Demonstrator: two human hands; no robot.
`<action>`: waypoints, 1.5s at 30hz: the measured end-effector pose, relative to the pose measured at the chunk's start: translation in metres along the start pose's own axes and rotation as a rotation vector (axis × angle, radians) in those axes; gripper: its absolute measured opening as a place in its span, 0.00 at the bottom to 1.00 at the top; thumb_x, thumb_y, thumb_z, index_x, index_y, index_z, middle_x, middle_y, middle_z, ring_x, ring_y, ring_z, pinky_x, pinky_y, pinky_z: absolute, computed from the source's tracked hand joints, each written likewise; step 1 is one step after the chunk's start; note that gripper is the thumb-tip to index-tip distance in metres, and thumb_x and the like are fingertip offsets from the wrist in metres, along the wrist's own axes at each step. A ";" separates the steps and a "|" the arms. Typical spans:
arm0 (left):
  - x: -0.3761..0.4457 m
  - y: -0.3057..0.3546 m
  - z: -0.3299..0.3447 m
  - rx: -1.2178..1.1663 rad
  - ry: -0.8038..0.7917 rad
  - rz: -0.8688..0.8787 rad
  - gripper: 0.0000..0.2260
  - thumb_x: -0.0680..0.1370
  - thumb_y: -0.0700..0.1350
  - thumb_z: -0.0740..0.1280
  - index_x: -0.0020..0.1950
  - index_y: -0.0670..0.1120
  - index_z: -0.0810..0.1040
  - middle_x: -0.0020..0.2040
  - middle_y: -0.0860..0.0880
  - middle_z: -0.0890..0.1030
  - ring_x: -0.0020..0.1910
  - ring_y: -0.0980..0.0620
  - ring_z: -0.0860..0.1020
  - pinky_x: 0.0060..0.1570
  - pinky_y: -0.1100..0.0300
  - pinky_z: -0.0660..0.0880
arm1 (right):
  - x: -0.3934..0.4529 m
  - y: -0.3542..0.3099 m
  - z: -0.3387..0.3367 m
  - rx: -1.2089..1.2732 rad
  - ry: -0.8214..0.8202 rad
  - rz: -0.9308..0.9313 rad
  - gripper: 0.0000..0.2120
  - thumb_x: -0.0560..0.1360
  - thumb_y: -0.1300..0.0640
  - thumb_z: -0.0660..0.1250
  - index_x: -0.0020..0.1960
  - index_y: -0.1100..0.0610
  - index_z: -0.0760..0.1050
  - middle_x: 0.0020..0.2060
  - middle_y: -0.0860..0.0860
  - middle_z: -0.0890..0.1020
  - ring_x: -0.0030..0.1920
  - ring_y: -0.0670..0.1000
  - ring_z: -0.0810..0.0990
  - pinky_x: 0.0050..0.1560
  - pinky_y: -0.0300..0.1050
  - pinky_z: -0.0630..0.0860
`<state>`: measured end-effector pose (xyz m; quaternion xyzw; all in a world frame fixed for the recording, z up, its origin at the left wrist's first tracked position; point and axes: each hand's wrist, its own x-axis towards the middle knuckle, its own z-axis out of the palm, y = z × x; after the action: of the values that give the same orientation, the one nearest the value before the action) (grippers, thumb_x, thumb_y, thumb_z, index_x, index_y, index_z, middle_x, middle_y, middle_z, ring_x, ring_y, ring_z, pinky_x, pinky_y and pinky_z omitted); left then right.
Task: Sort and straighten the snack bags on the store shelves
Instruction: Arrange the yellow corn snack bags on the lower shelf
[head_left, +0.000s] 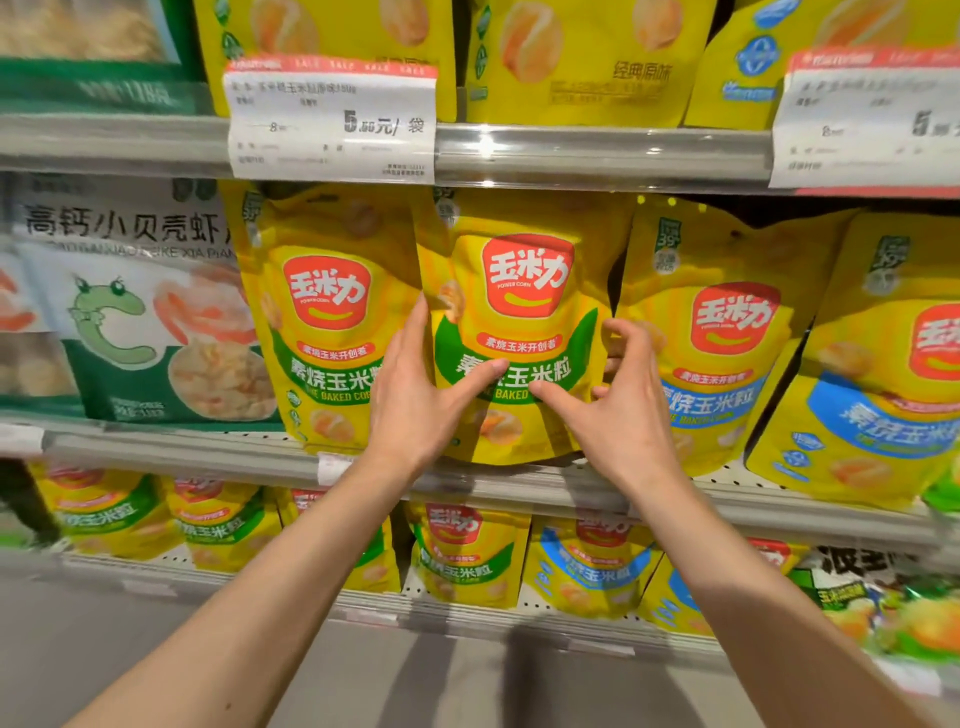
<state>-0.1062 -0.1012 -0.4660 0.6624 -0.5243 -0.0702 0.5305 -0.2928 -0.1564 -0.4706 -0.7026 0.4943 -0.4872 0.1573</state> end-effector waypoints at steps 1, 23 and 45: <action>0.001 -0.003 0.001 0.068 0.020 0.014 0.49 0.71 0.67 0.74 0.84 0.53 0.54 0.77 0.48 0.68 0.75 0.47 0.69 0.72 0.49 0.71 | 0.001 0.002 0.003 0.002 0.008 -0.001 0.45 0.65 0.38 0.80 0.73 0.47 0.60 0.68 0.51 0.73 0.65 0.56 0.77 0.60 0.59 0.79; -0.010 -0.040 -0.007 0.150 0.118 0.158 0.39 0.74 0.69 0.67 0.79 0.49 0.67 0.66 0.49 0.71 0.64 0.49 0.74 0.60 0.48 0.79 | -0.015 0.009 0.021 -0.067 0.041 0.003 0.46 0.67 0.40 0.79 0.77 0.53 0.61 0.69 0.54 0.68 0.67 0.56 0.73 0.64 0.52 0.74; 0.017 -0.087 -0.044 0.230 0.291 0.027 0.59 0.68 0.67 0.77 0.85 0.51 0.43 0.85 0.47 0.46 0.84 0.45 0.48 0.80 0.48 0.45 | -0.024 -0.036 0.085 -0.239 0.224 -0.034 0.66 0.64 0.26 0.71 0.83 0.60 0.42 0.83 0.60 0.47 0.83 0.59 0.44 0.81 0.60 0.50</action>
<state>-0.0160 -0.0964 -0.5074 0.7148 -0.4555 0.0938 0.5223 -0.2028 -0.1422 -0.4987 -0.6659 0.5510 -0.5029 0.0083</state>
